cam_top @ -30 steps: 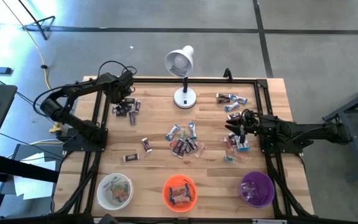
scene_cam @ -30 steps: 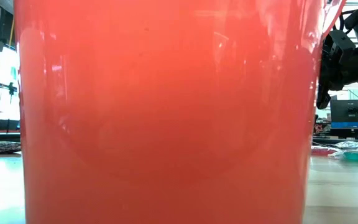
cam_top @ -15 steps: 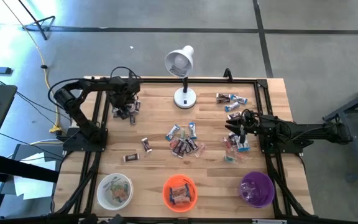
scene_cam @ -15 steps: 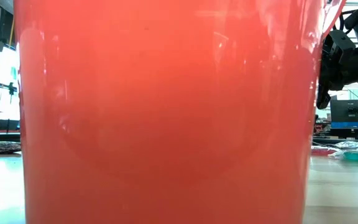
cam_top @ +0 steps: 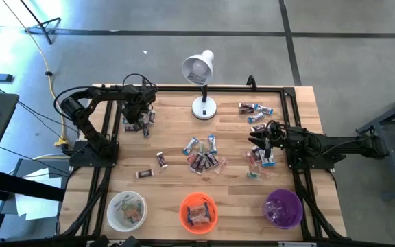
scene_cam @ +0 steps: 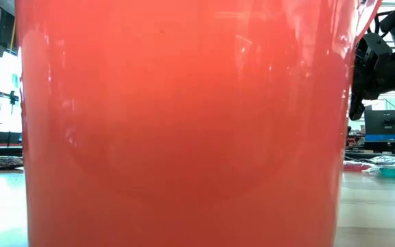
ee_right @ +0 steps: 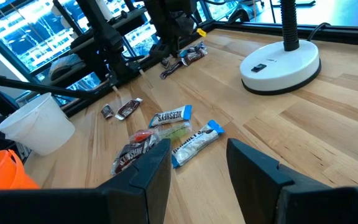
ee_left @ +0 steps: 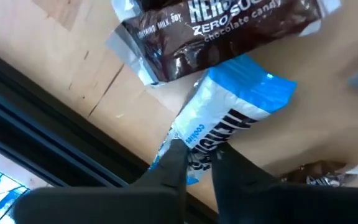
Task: Organize candy in baskets
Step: Put the white chocolate bar into the orange bucket
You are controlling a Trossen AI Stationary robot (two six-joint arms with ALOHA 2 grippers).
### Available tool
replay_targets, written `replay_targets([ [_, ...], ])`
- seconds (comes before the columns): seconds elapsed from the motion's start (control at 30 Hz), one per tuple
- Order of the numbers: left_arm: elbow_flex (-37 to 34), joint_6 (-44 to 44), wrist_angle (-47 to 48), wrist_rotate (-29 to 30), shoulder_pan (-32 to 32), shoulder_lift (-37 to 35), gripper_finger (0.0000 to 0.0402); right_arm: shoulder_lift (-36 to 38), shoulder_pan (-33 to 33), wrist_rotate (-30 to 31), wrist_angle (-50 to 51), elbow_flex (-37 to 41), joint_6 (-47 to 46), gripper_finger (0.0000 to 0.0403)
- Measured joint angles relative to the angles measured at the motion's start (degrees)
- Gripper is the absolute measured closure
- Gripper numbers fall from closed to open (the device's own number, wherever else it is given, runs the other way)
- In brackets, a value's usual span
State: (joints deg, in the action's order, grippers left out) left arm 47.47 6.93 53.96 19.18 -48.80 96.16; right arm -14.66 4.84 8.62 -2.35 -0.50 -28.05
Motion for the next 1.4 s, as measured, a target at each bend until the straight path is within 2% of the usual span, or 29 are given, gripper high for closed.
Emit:
replay_targets([
  [0.07, 0.0, -0.8, -0.3, 0.2, 0.0, 0.0, 0.0391, 0.0, 0.0, 0.0, 0.0, 0.0, 0.0, 0.0251],
  [0.27, 0.1, -1.5, -0.2, 0.0, 0.0, 0.0, 0.0396, 0.0, 0.0, 0.0, 0.0, 0.0, 0.0, 0.0251],
  [0.53, 1.8, -4.4, 2.4, -6.8, 0.1, -1.7, 0.0401, 0.0, 0.0, 0.0, 0.0, 0.0, 0.0, 0.0251],
  [0.77, 1.8, -5.5, 3.0, -9.2, 0.1, -8.3, 0.0401, 0.0, 0.0, 0.0, 0.0, 0.0, 0.0, 0.0251],
  [0.9, 1.8, -7.6, 3.3, -14.9, 0.9, -14.4, 0.0401, 0.0, 0.0, 0.0, 0.0, 0.0, 0.0, 0.0251],
  [1.03, 1.8, -12.9, 3.4, -21.7, 4.7, -21.5, 0.0401, 0.0, 0.0, 0.0, 0.0, 0.0, 0.0, 0.0251],
  [1.1, 1.9, -16.5, 3.9, -19.8, 7.2, -24.6, 0.0401, 0.0, 0.0, 0.0, 0.0, 0.0, 0.0, 0.0251],
  [1.2, 1.9, -19.7, 2.5, -22.3, 10.9, -28.2, 0.0401, 0.0, 0.0, 0.0, 0.0, 0.0, 0.0, 0.0251],
  [1.4, 5.2, -28.0, -5.8, -30.3, 23.0, -28.9, 0.0401, 0.0, 0.0, 0.0, 0.0, 0.0, 0.0, 0.0251],
])
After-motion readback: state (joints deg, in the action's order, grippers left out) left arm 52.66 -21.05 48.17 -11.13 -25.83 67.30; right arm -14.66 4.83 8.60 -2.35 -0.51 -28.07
